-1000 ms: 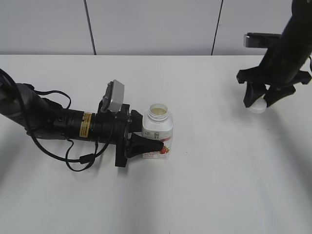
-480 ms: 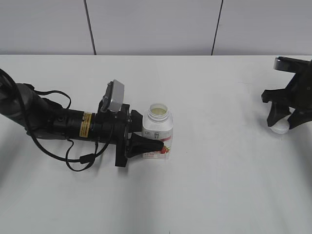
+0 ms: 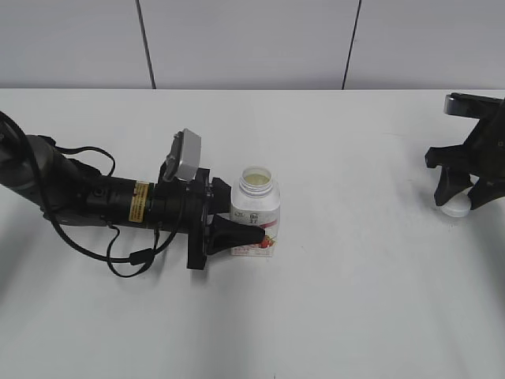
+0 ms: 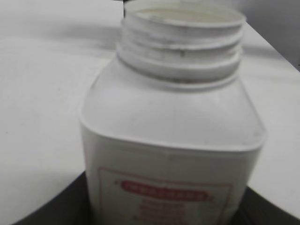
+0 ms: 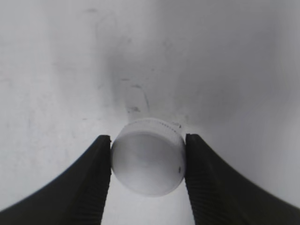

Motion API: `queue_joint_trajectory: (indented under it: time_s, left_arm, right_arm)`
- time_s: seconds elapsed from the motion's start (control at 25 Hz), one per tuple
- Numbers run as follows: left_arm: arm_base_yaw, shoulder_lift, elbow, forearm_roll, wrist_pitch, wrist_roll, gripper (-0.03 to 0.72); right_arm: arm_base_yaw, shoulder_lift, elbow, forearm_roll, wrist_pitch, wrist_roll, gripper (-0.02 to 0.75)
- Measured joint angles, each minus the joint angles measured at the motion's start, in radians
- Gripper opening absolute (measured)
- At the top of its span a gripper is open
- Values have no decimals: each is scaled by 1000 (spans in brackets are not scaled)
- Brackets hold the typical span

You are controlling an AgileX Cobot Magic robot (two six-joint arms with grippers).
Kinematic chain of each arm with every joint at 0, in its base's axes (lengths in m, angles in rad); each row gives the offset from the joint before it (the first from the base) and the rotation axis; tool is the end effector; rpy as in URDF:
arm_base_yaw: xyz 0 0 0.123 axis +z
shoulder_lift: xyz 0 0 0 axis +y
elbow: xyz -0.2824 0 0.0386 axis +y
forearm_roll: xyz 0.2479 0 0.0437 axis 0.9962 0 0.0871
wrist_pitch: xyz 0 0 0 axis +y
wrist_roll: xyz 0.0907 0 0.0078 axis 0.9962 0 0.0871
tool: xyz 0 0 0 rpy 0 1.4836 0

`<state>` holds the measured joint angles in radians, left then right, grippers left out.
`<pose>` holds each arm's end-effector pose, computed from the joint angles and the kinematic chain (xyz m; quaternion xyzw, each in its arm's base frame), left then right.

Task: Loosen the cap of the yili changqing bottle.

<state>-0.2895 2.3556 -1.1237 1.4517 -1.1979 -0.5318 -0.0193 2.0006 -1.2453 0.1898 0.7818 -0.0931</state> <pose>0.3339 -0.1872 0.0501 0.5483 0.5852 -0.4457 0.3979 0.3749 0.0049 0.1360 0.0264 0.9953 0.0672 0.0640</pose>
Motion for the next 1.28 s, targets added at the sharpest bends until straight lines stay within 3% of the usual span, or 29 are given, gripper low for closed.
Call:
queue_joint_trajectory:
  time_s: [0.44, 0.8, 1.28]
  left_arm:
    - [0, 0, 0, -7, 1, 0, 379]
    - [0, 1, 0, -8, 1, 0, 379]
    - [0, 1, 0, -30, 4, -29, 386]
  right_arm:
    - [0, 30, 0, -9, 1, 1, 391]
    - [0, 33, 0, -9, 6, 4, 533]
    - [0, 37, -124, 12, 137, 9, 537]
